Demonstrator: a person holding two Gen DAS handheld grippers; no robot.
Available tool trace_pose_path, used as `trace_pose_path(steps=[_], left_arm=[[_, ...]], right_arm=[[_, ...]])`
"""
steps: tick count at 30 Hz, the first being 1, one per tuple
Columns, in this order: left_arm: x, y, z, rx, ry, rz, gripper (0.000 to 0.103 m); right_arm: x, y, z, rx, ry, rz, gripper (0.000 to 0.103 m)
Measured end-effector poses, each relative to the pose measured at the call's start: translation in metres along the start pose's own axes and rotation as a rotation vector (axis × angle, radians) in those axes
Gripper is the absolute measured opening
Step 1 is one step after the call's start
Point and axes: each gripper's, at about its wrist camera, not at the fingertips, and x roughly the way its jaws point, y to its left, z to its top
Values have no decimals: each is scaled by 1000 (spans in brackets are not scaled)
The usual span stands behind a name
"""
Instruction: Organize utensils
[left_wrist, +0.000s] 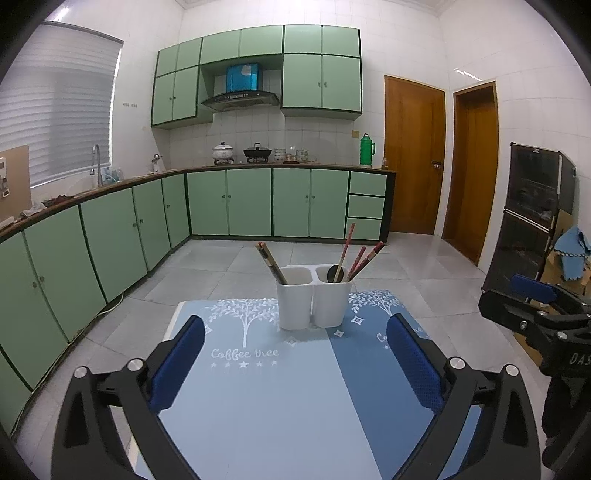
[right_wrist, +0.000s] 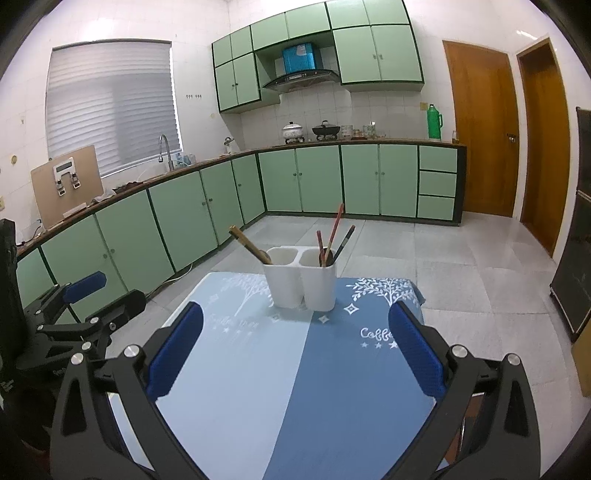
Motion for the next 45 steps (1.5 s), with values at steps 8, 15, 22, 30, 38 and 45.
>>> trace_pose_path(steps=[8,15,22,30,38,45], left_arm=[[-21,-5,-2,3,-25,-1,97],[-34,-9,-1,7,-48,-3,97],[-41,-11,-1,12,-67,-1,97],[-43,-11,-3,8,-72,0,97],[-44,-10,-5,7,-73,4,97],[-45,-7,-3,6,-71,5,97]], right_arm=[[-12,7,-7,-20,-7,-3,97],[-17,9,-9,-21,-16,-3,97],[-25,13,-10,-30,-36,-3,97],[-30,15,-12,-39,-43,1,97],[-31,16,-12,-39,-42,0,97],[-31,17,-12,-42,-42,-1,97]])
